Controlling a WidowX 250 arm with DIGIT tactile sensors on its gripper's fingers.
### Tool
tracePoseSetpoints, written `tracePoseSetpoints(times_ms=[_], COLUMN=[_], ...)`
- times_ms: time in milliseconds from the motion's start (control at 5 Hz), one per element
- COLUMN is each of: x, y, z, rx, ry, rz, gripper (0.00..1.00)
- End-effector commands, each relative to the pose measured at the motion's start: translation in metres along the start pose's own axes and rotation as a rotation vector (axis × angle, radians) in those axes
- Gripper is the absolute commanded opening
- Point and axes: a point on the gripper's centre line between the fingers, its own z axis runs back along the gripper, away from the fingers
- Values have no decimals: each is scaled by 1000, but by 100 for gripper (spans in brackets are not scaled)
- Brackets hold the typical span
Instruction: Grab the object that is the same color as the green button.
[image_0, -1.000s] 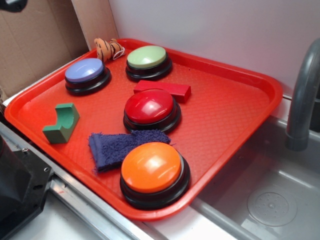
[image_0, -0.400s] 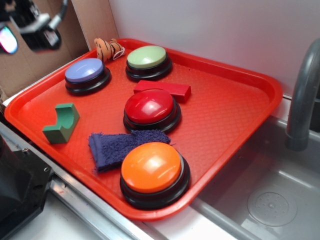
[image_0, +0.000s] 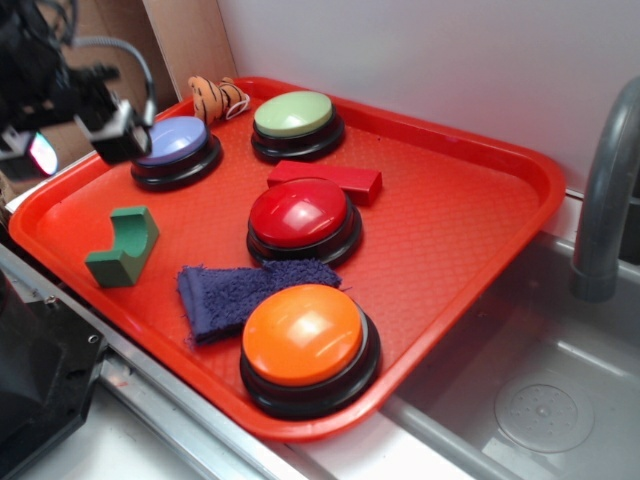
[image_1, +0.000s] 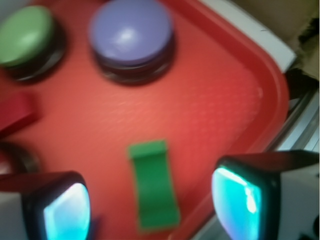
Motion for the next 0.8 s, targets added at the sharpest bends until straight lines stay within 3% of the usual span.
tracePoseSetpoints(times_ms=[0, 600], x=[4, 9], y=[5, 11], z=[-37, -61], rx=[14, -25], ry=[-39, 19], rz=[-23, 9], gripper=[100, 100])
